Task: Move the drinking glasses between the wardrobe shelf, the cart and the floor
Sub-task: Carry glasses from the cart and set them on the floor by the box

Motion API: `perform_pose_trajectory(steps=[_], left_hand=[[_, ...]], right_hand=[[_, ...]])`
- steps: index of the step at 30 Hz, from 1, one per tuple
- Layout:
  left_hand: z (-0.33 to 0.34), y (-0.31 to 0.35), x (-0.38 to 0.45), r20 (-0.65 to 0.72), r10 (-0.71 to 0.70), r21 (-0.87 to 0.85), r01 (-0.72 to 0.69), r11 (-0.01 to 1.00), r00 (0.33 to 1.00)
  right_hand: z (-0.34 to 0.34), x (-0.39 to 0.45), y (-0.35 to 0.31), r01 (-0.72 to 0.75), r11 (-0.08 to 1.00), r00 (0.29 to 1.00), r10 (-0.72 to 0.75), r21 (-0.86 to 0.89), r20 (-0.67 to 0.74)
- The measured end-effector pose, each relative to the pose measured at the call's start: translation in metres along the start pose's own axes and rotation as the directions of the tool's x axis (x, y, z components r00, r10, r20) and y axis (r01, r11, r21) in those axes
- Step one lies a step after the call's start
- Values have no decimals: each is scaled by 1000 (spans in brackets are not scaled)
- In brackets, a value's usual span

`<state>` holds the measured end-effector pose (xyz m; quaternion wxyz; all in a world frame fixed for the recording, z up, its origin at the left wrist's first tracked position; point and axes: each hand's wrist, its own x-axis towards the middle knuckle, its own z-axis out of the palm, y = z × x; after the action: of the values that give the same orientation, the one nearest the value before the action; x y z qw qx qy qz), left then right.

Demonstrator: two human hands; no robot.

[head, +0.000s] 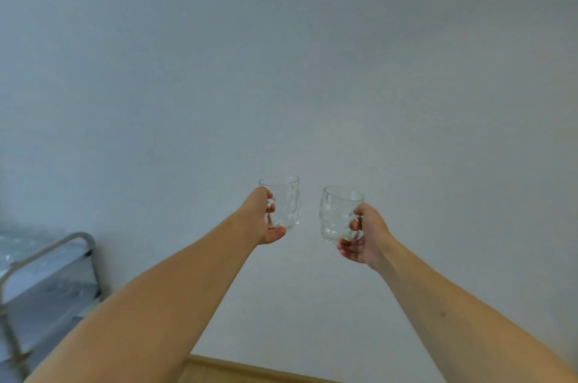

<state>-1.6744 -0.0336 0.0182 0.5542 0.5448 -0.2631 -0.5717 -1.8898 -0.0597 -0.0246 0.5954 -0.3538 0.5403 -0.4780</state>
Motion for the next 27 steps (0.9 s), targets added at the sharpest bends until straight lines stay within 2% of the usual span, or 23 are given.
perform_pose_trajectory(steps=[9,18,27], left_hand=[[-192,60,16,-199,28,-1,-29,1000,980],[-356,97,21,-384,68,2,-73,997,921],[-484,103,41,-562,-61,-139,-22,990,825]], right_hand=[[206,3,41,-32,999,980,39,-41,197],[395,13,88,-87,990,926,122,-113,358],[544,31,138,-122,950,827,257,-287,501]])
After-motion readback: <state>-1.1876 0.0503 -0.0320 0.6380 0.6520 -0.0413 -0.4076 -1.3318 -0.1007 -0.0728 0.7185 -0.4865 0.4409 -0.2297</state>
